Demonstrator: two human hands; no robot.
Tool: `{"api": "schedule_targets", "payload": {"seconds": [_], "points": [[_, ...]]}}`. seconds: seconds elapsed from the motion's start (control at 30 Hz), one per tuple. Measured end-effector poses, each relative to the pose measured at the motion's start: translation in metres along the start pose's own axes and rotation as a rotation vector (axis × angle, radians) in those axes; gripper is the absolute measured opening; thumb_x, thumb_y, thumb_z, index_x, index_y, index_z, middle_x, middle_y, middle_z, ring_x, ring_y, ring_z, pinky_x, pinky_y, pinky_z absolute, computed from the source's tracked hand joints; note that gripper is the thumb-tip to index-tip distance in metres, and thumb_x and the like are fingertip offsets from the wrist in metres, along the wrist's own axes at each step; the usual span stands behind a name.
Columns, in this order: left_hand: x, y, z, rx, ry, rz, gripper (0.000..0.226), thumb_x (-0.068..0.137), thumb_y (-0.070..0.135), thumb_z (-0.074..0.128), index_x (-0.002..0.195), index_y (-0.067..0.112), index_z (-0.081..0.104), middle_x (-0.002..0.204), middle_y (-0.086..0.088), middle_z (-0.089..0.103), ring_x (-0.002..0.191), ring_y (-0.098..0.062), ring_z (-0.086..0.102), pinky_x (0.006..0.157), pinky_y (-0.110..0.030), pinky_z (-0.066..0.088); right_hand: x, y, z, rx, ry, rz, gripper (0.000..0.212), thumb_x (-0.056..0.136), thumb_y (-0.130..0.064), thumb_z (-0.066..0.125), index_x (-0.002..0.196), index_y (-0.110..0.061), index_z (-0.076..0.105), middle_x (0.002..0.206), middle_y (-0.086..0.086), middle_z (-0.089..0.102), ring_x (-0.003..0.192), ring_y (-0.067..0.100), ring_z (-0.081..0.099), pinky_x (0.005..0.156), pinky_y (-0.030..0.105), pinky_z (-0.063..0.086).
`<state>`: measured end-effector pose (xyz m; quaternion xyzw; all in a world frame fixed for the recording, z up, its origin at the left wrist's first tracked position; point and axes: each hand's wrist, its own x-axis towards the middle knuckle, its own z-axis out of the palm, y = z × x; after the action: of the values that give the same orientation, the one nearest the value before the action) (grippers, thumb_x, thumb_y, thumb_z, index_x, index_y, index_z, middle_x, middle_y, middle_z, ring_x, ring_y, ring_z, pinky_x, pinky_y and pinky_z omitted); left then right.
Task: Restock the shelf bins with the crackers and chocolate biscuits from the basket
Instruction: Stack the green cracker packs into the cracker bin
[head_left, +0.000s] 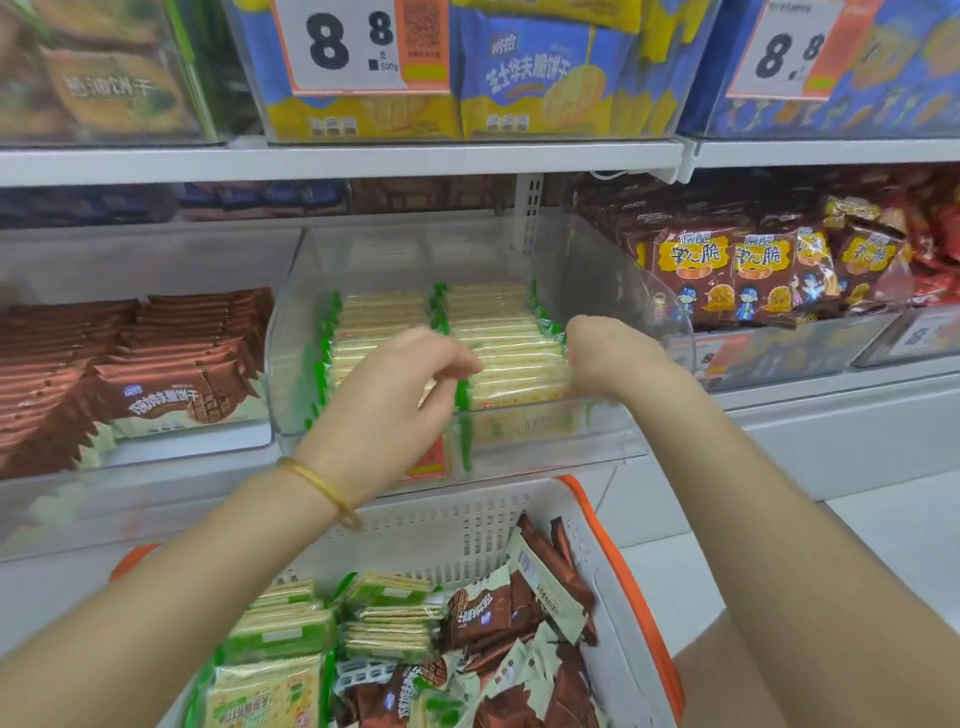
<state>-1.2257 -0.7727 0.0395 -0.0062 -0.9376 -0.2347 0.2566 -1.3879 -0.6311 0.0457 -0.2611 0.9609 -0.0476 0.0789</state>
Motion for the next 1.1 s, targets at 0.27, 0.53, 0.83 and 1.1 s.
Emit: {"api": "schedule_targets", "payload": {"seconds": [0.27, 0.53, 0.83, 1.1], "points": [[-0.102, -0.011, -0.017, -0.198, -0.110, -0.064, 0.023, 0.084, 0.028, 0.044, 0.090, 0.031, 0.067, 0.092, 0.020, 0.061, 0.089, 0.000, 0.059, 0.073, -0.014, 0.046, -0.068, -0.036, 0.000, 0.284, 0.369, -0.243, 0.017, 0.083, -0.021, 0.068, 0.088, -0.021, 0.052, 0.094, -0.001, 0.056, 0.083, 0.020, 0.055, 0.074, 0.036, 0.048], [-0.165, -0.113, 0.015, 0.283, -0.609, -0.464, 0.027, 0.092, 0.012, 0.048, 0.111, 0.020, 0.065, 0.115, 0.004, 0.064, 0.106, -0.014, 0.057, 0.087, -0.021, 0.040, -0.102, -0.102, 0.154, 0.273, -0.346, -0.488, 0.004, 0.089, -0.017, 0.060, 0.092, -0.018, 0.059, 0.087, -0.002, 0.059, 0.087, 0.018, 0.058, 0.078, 0.032, 0.048], [-0.232, -0.158, 0.060, 0.659, -1.041, -0.621, 0.049, 0.087, 0.027, 0.061, 0.129, 0.016, 0.040, 0.128, -0.005, 0.044, 0.118, -0.023, 0.047, 0.090, -0.034, 0.045, -0.107, -0.091, 0.213, 0.134, -0.507, -0.465, 0.014, 0.093, -0.025, 0.056, 0.105, -0.017, 0.057, 0.103, 0.002, 0.063, 0.092, 0.021, 0.060, 0.077, 0.032, 0.049], [-0.228, -0.153, 0.065, 0.696, -1.119, -0.591, 0.038, 0.086, 0.026, 0.064, 0.122, 0.017, 0.052, 0.118, -0.001, 0.059, 0.112, -0.021, 0.053, 0.097, -0.036, 0.042, -0.103, -0.089, 0.215, 0.191, -0.520, -0.412, 0.013, 0.094, -0.024, 0.056, 0.104, -0.016, 0.058, 0.098, 0.000, 0.064, 0.090, 0.020, 0.061, 0.079, 0.033, 0.051]]}}
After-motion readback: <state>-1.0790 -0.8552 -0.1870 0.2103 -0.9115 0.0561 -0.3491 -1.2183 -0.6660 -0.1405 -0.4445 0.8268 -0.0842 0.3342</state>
